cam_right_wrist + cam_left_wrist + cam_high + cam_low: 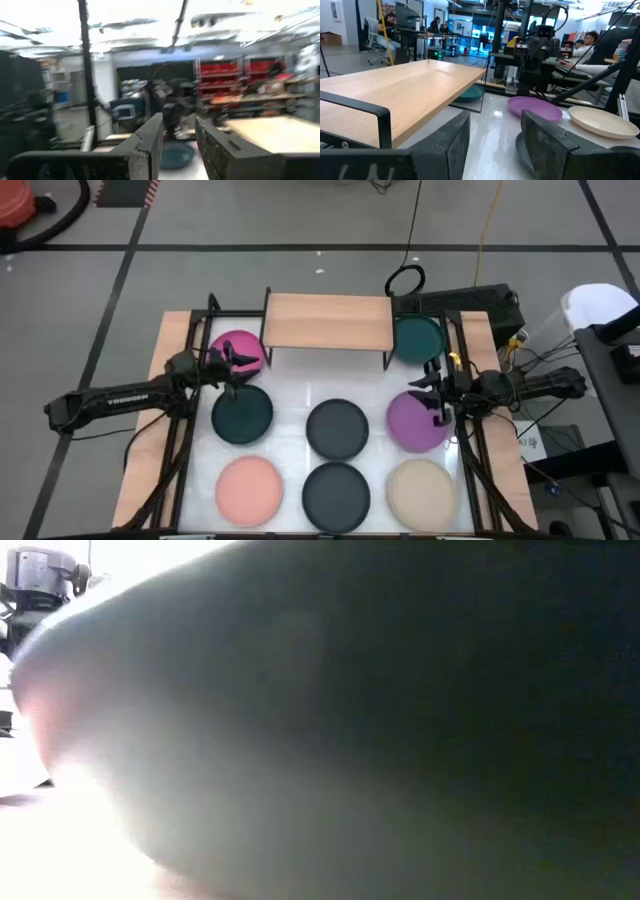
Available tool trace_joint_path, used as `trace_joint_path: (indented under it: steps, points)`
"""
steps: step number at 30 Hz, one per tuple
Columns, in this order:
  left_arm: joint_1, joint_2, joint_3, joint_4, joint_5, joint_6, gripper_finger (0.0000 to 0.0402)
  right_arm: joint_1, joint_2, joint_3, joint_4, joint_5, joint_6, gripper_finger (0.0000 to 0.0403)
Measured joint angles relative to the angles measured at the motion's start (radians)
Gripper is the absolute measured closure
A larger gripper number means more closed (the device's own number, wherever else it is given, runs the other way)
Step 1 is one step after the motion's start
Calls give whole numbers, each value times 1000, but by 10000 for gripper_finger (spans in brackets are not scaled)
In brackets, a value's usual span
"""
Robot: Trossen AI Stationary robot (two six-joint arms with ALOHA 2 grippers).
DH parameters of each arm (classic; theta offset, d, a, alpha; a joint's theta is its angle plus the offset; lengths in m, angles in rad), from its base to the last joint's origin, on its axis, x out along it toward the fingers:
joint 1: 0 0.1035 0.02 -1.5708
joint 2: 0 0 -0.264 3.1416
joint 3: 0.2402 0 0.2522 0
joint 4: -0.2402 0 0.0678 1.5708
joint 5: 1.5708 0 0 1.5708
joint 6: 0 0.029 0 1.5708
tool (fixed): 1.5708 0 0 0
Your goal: Place and stack plates onto a shelf
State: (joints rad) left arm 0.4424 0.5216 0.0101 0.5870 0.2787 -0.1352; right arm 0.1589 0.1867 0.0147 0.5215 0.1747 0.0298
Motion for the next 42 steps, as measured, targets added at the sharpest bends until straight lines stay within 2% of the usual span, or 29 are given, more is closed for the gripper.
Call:
trace_joint_path:
  steps: [3,15,19,22,27,33,40,42]
  points:
    - [0,0,0,0,0,0,220,0,0,0,-3,46,6,307]
    - [0,0,0,0,0,0,220,0,2,13,-49,34,11,307]
    - [0,0,0,0,0,0,220,0,7,101,-317,48,10,307]
    - [0,0,0,0,0,0,220,0,14,218,-556,116,51,307]
    - [0,1,0,0,0,0,220,0,89,349,-862,191,192,307]
    - [0,1,0,0,0,0,220,0,234,398,-932,199,283,307]
    - [0,1,0,0,0,0,220,-11,447,422,-1049,424,342,307]
    - [0,1,0,0,0,0,220,-28,493,422,-1061,453,351,307]
